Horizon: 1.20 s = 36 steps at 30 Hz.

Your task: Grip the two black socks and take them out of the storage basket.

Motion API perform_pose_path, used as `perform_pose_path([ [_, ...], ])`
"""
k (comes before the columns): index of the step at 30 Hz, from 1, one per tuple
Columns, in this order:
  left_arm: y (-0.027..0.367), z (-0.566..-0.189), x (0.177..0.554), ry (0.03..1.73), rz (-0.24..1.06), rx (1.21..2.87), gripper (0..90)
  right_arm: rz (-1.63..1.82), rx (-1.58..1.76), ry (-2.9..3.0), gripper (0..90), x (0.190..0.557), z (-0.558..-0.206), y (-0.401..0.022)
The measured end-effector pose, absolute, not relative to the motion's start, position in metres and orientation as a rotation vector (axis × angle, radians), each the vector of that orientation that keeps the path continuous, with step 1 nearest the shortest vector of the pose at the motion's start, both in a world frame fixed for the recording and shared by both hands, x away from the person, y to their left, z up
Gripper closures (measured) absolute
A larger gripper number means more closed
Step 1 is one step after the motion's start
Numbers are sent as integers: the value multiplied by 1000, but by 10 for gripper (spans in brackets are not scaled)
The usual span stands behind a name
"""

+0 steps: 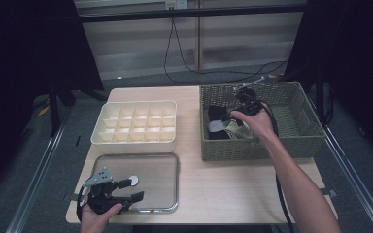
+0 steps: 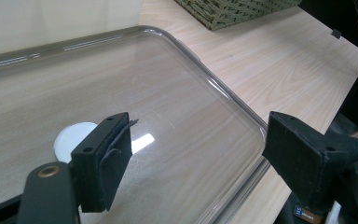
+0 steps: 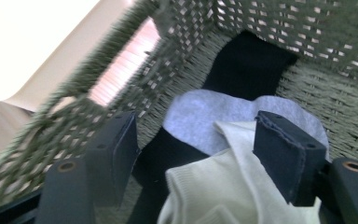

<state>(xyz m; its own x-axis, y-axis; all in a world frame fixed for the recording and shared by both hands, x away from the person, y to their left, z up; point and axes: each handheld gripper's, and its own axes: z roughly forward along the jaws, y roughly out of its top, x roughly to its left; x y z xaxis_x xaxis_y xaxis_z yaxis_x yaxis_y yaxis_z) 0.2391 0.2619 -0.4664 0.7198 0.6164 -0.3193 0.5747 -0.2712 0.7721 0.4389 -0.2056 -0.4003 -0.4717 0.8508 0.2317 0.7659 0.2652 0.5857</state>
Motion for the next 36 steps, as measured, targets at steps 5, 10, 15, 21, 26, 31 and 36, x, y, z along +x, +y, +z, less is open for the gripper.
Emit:
perform_pose_path([
  [5, 263, -468, 240, 918, 54, 1952, 230, 922, 1564, 2428, 297, 451, -412, -207],
  [10, 263, -470, 240, 913, 52, 1960, 231, 849, 1616, 2455, 338, 463, -429, -210],
  [15, 261, -471, 241, 908, 43, 1972, 230, 767, 1615, 2484, 361, 469, -436, -210],
  [21, 259, -472, 241, 900, 36, 1980, 230, 754, 1613, 2515, 353, 471, -447, -213],
  [26, 258, -473, 241, 899, 38, 1984, 229, 702, 1604, 2534, 318, 472, -452, -210],
  [31, 258, -473, 241, 897, 37, 1986, 229, 595, 1620, 2588, 291, 476, -458, -208],
  [36, 258, -473, 241, 897, 39, 1987, 229, 506, 1639, 2590, 478, 478, -461, -207],
])
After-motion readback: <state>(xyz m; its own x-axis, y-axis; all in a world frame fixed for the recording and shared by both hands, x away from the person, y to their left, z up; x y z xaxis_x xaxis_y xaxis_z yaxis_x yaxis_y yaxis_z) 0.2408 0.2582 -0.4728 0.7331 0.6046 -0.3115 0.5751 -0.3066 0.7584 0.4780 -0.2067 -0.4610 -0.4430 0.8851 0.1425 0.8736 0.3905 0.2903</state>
